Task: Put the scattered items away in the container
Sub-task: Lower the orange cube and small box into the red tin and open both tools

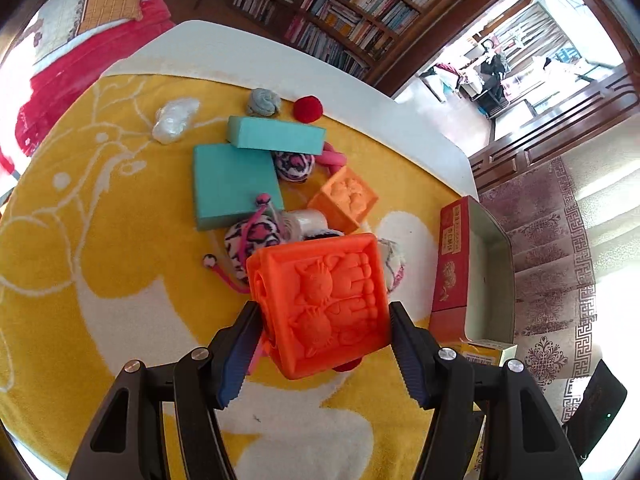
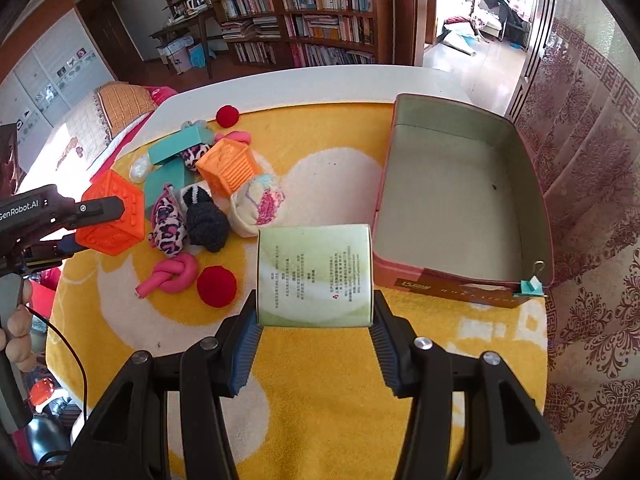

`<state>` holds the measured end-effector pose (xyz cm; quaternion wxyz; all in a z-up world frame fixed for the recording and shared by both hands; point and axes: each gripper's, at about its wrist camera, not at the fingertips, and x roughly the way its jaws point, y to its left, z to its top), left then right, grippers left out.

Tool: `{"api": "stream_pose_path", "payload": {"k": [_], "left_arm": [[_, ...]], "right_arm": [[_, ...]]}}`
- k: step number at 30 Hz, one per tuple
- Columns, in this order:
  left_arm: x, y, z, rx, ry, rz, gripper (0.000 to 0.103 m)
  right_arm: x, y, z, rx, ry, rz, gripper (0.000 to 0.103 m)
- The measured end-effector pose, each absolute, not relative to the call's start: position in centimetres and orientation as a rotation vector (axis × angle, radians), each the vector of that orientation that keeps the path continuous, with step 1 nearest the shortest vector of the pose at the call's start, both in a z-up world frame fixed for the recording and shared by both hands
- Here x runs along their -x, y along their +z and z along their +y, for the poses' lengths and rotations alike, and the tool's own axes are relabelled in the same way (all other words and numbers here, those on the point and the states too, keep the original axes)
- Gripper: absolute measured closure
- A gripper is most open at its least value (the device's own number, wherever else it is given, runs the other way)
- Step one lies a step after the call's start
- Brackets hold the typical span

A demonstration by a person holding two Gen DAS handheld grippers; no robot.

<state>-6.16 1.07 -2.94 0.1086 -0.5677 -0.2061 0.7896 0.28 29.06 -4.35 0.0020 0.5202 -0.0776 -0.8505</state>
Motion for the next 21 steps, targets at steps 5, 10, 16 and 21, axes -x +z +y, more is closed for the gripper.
{"api": "stream_pose_path", "payload": {"k": [5, 10, 16, 21], "left_arm": [[6.7, -1.8, 9.2, 1.626, 2.238, -0.503, 0.038], [6.9, -0.6, 16.5, 1.575, 2.173, -0.389, 0.038], [7.5, 0.0, 22.5, 1.531, 2.14, -0.313, 0.038], [8.8, 0.0, 24.7, 1.543, 2.13, -0.322, 0.029]], "right_arm": [[-0.3, -3.5, 34.3, -1.596, -2.78, -0.256, 0.047], [0.2, -2.8, 38.4, -1.562, -2.861, -0.271, 0.047], [1.4, -2.9, 40.9, -1.539, -2.904, -0.265, 0.047], [2.4, -3.5, 42.0, -1.546, -2.906, -0.301, 0.046]]}}
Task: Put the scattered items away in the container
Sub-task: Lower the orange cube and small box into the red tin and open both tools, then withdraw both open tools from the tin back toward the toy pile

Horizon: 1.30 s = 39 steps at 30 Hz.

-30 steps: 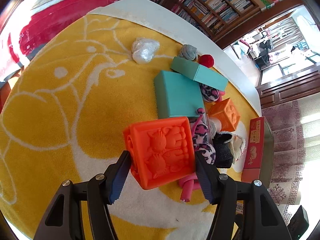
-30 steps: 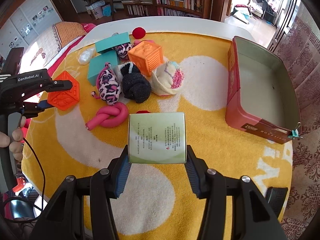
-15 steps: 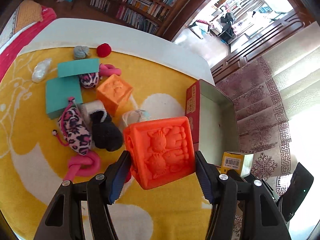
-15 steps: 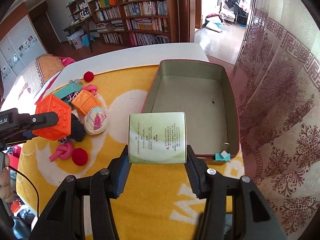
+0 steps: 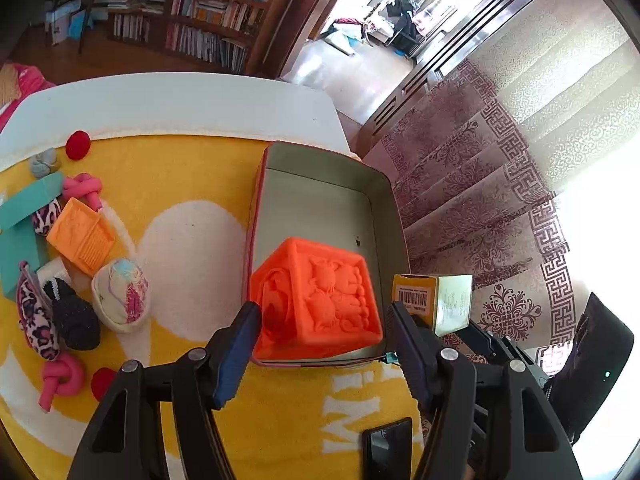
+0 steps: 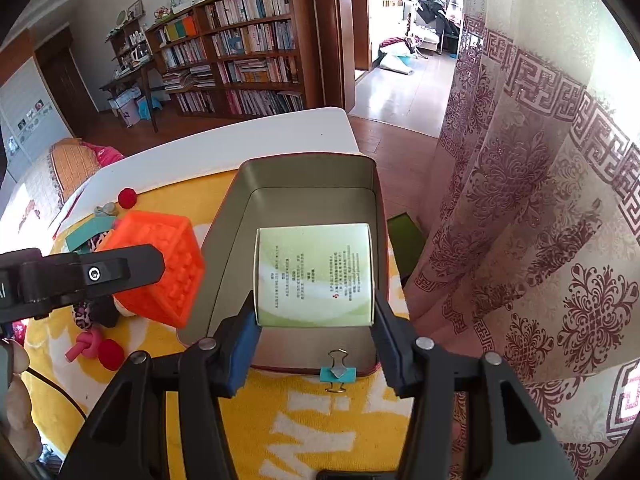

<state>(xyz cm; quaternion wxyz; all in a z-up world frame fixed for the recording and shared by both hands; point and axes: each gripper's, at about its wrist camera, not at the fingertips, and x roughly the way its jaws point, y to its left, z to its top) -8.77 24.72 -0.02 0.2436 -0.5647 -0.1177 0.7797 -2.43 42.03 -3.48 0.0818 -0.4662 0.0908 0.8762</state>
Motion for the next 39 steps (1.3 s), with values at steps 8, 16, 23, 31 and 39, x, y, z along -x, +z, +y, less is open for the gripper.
{"api": "stream_pose_path", "payload": {"k": [8, 16, 23, 31, 39], "left_arm": [[8.6, 0.7, 23.1, 1.509, 2.209, -0.3, 0.017], [8.2, -1.1, 18.5, 1.603, 2.255, -0.347, 0.017], [7.4, -2.3, 12.8, 1.672, 2.292, -0.417, 0.017], [6.3, -3.8, 4.6, 1.759, 2.374, -0.518, 0.017], [4.5, -5.7, -1.7, 1.845, 2.396, -0.575, 0.017]], "right_arm": [[3.0, -4.1, 42.2, 1.411, 2.598, 0.278, 0.045], [3.0, -4.5, 40.0, 1.466, 2.611, 0.308, 0.045], [3.1, -3.8, 36.0, 1.507, 2.666, 0.317, 0.045], [3.7, -4.3, 29.5, 1.624, 2.734, 0.284, 0.045], [3.9, -6.2, 23.9, 1.774, 2.751, 0.26, 0.045]]}}
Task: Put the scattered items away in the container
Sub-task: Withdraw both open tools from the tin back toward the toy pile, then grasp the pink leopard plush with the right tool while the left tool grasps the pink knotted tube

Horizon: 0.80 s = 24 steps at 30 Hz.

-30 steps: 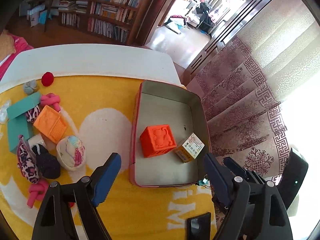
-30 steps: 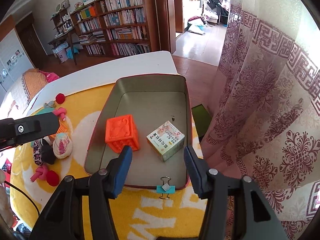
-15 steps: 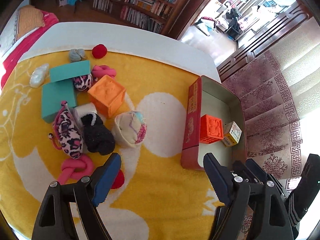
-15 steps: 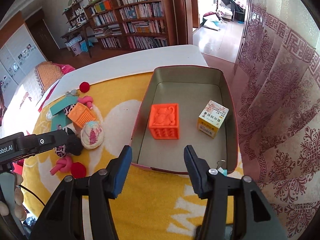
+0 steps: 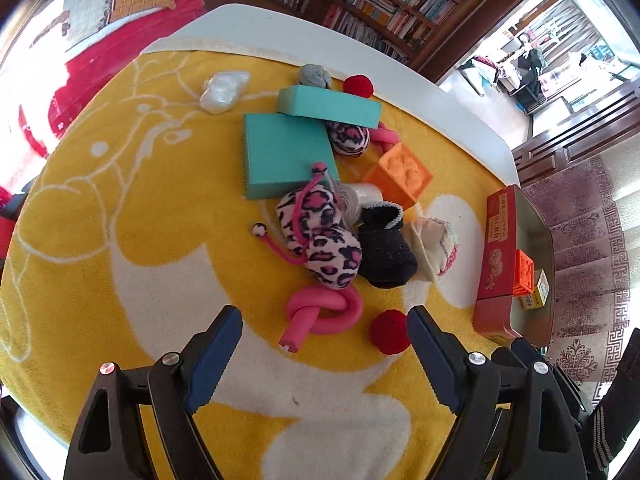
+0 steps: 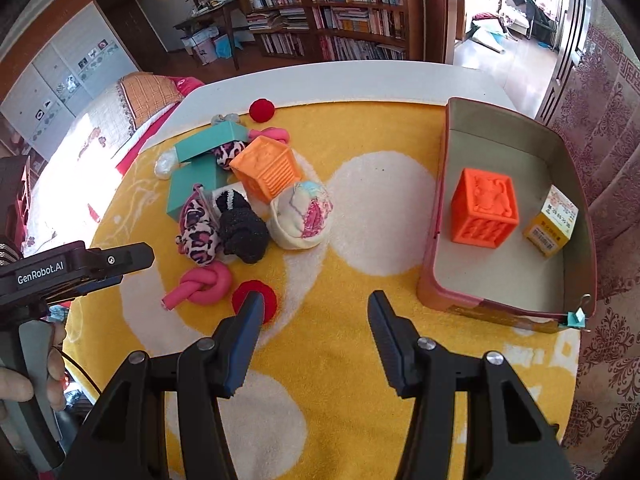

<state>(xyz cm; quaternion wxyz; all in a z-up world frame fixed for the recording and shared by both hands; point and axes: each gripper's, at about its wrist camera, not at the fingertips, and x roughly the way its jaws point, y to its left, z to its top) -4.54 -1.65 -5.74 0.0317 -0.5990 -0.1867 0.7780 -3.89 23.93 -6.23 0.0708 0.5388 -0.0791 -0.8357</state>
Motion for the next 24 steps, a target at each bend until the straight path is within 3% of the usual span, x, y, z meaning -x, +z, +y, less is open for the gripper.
{"api": "stream_pose_path", "payload": {"k": [12, 16, 24], "left_arm": [[3.4, -7.7, -5.4, 1.912, 2.336, -0.515, 0.017], [3.3, -7.8, -7.2, 1.921, 2.343, -0.533, 0.017], [3.2, -8.2, -11.4, 1.939, 2.369, -0.585, 0.017]], "right_arm": [[4.5, -7.6, 19.2, -1.68, -2.432, -0.259, 0.045], [5.3, -7.7, 17.8, -1.673, -2.41, -0.277, 0.038], [7.8, -8.8, 13.8, -1.658, -2.356, -0.256, 0.037]]}}
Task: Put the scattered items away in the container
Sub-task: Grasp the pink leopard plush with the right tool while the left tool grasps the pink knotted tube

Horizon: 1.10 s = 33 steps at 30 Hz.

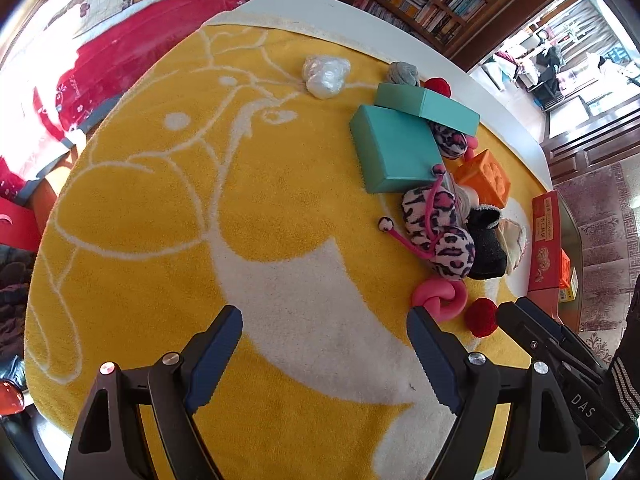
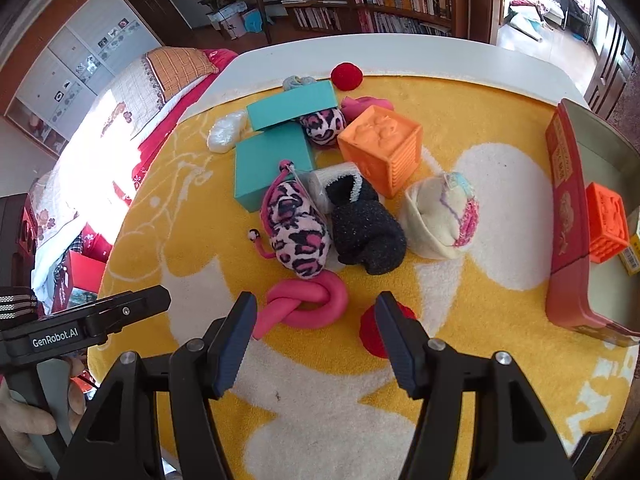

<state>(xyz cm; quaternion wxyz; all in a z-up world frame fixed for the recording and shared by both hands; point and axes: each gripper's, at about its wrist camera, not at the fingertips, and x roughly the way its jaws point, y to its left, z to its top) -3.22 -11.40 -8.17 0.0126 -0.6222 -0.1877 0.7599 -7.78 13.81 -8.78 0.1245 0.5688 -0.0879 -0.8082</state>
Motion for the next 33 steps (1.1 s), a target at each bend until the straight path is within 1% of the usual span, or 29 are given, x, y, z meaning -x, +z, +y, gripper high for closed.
{"api": "stream_pose_path", "payload": {"k": [12, 22, 23, 24, 27, 29, 33], "left_arm": [[3.5, -9.3, -15.5, 1.977, 2.357, -0.646, 0.017], [4.2, -10.0, -16.6, 1.993, 2.333, -0.637, 0.017], [4.3, -10.0, -16.7, 1.994, 2.332, -0.634, 0.017], [4.4, -10.0, -16.7, 1.994, 2.33, -0.632, 0.017], [4.8, -10.2, -16.7, 1.996, 2.326, -0.629, 0.017], [5.1, -10.2, -16.5, 1.997, 2.321, -0.625, 0.017], [6.1, -10.3, -15.4, 1.984, 2.302, -0.597, 0.017]], "right_arm": [[11.5, -12.2, 10.9, -1.739, -2.316, -0.253, 0.037], [13.1, -14.5, 9.3, -1.801, -2.301, -0.222, 0.037], [13.2, -14.6, 9.2, -1.805, -2.304, -0.216, 0.041], [13.2, -14.7, 9.0, -1.811, -2.305, -0.202, 0.05], [12.9, -14.5, 8.9, -1.813, -2.304, -0.179, 0.064], [12.6, -13.9, 9.0, -1.797, -2.31, -0.172, 0.068], [11.4, -12.0, 9.6, -1.742, -2.347, -0.175, 0.069]]}}
